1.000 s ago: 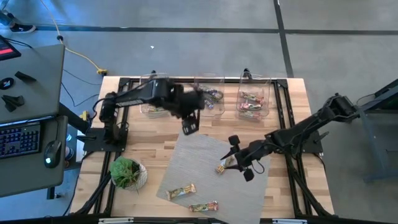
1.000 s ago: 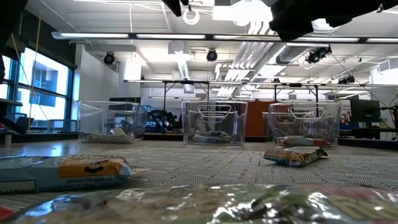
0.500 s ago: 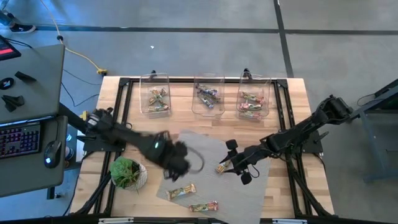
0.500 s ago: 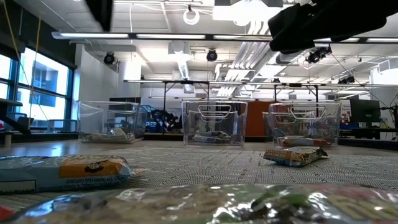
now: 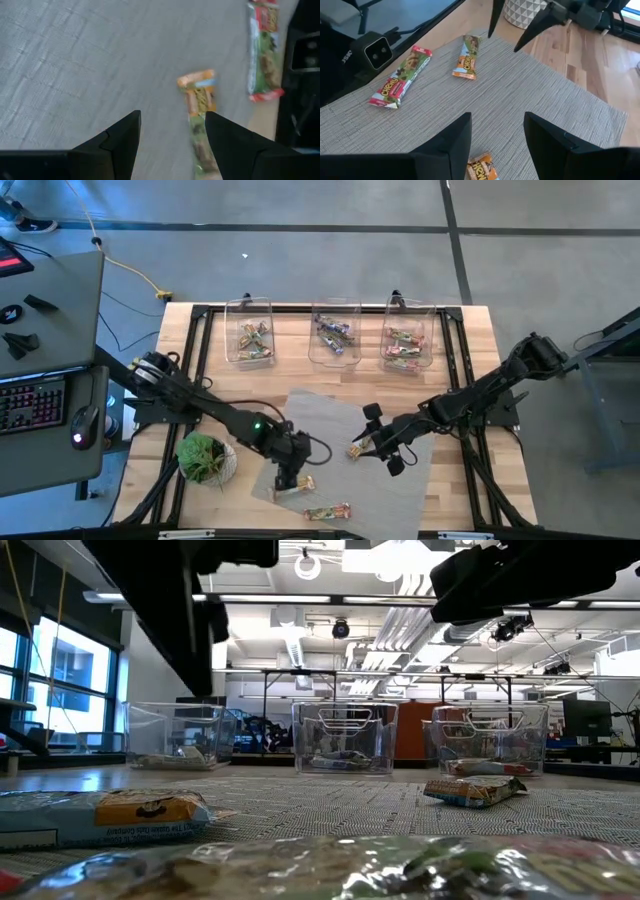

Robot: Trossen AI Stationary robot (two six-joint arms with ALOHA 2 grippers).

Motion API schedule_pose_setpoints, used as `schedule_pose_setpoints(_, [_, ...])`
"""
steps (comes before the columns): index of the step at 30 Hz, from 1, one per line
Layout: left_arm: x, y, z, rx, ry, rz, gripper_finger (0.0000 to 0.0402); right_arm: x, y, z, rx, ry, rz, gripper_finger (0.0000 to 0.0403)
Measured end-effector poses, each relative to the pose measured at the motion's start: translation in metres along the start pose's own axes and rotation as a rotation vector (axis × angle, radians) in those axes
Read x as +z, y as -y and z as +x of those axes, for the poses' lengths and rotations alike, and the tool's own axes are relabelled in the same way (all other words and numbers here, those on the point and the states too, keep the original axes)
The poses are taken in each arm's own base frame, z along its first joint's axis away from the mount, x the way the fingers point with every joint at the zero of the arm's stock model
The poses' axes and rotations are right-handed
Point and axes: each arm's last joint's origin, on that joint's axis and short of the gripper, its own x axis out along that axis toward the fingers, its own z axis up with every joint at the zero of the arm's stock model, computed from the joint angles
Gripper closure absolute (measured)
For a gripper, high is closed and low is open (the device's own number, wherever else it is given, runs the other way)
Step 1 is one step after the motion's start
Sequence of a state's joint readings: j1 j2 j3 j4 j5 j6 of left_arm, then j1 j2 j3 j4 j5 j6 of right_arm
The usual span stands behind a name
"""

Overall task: Pick and place Granola Bars by type
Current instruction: Put the bottom yellow granola bar into the left transparent bin

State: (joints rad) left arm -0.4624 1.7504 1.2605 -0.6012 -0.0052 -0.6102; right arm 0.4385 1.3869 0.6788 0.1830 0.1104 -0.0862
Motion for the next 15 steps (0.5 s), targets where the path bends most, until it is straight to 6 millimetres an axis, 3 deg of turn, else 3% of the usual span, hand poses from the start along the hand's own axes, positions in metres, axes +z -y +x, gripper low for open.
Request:
schedule_pose_setpoints(6, [-0.011, -0.006, 0.017, -0.037, 0.019, -0.118, 0.0185, 0.000, 0.000, 0.000, 0.000, -0.005, -0.001, 0.0238])
schedule_pose_setpoints(15, [-0.014, -0.007, 0.019, -0.060, -0.006, -0.217, 0.0185, 0.000, 0.000, 0.000, 0.000, -0.001, 0.000, 0.0238])
